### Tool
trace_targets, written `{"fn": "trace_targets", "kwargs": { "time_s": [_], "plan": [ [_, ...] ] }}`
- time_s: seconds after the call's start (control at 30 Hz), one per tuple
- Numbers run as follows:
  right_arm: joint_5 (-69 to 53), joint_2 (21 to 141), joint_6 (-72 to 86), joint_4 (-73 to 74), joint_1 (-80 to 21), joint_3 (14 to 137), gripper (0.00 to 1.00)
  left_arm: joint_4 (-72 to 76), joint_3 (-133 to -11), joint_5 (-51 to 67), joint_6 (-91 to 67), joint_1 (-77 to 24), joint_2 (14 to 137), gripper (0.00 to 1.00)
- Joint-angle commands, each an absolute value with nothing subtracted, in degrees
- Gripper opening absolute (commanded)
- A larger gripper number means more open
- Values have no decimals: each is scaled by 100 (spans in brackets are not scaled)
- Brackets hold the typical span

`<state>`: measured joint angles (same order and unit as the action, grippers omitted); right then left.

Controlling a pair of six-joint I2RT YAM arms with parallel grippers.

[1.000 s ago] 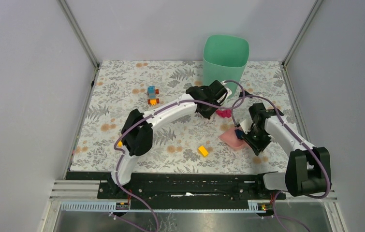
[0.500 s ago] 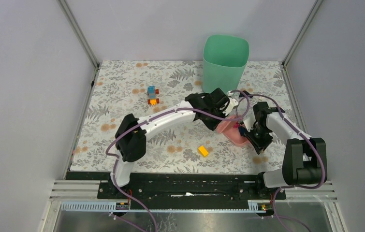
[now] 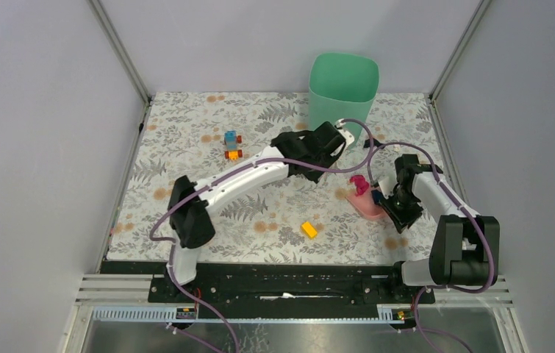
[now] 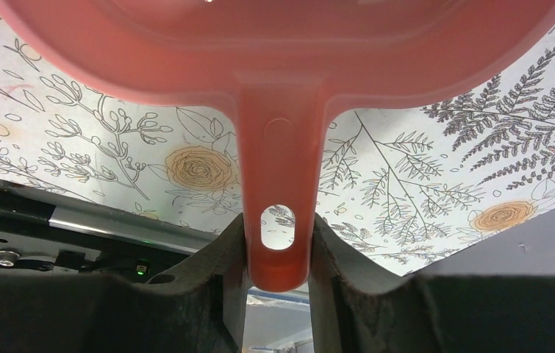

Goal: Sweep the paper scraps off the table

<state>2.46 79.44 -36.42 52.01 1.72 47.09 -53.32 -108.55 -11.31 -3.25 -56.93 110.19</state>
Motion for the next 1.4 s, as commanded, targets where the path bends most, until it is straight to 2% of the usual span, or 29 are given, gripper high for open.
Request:
{"fn": "trace_targets", "kwargs": {
  "time_s": [0.0,0.1,0.27,0.53,0.8,0.9,1.03,1.2,1.37],
  "plan": [
    [275,7944,-3757,5356,236,4898,0,-5297,-11702,-1815,-325,-5538,11789,0],
    [236,7941,-3782,5316,282,4871,0,-5188,-12112,-1316,-489,-5311,12171,0],
    [186,7970,-3844,5254,396,4797,0,-4633,-12023,-373,-663,-5194,12370,0],
    [104,8129,-3851,5147,474,4784,0,-4519,-12073,523,-525,-5588,12750,0],
    [-227,8311,-4026,5134,823,4986,0,-3677,-11707,1870,-971,-5739,12461,0],
    [-288,8316,-4212,5135,1136,5122,0,-3179,-11354,1707,-1053,-5739,12070,0],
    [-284,8279,-4452,5125,1543,5268,0,-3102,-11423,850,-1005,-5732,11913,0],
    [-323,8324,-4683,5124,2024,5487,0,-3131,-11906,-184,-872,-5731,12150,0],
    [-410,8462,-4752,5126,2304,5683,0,-2324,-11964,-591,-804,-5730,12557,0]
  ]
}}
